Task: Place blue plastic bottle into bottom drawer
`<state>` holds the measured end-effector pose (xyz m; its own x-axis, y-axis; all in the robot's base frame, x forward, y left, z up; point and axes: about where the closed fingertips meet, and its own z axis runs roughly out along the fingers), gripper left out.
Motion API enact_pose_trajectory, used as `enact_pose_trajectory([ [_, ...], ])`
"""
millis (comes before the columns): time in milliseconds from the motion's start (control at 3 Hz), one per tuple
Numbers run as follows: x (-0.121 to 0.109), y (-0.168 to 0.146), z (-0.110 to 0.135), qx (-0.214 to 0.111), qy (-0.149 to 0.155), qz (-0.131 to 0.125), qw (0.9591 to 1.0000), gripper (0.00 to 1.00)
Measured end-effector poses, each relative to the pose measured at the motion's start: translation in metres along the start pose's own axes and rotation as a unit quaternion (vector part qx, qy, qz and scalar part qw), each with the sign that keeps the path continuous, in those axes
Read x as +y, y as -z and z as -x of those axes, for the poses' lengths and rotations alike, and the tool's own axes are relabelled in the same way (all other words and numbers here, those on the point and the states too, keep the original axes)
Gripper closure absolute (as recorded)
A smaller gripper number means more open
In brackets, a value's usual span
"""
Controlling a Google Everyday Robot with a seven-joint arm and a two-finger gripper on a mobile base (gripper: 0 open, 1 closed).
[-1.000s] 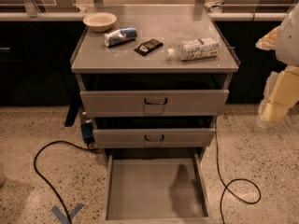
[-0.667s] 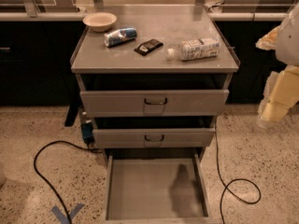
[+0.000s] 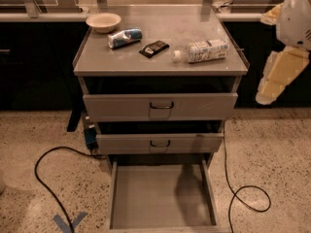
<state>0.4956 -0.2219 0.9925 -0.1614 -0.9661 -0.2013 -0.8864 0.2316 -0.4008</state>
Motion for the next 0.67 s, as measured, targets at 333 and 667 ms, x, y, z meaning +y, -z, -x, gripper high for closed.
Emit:
enact_pose_trajectory([
  [333, -0.050, -0.003, 0.003, -0.013, 0.018, -0.059, 0.9980, 0.00],
  [667, -0.097, -0.008, 0.001, -0.040, 0.031, -0.100, 0.9937, 0.00],
])
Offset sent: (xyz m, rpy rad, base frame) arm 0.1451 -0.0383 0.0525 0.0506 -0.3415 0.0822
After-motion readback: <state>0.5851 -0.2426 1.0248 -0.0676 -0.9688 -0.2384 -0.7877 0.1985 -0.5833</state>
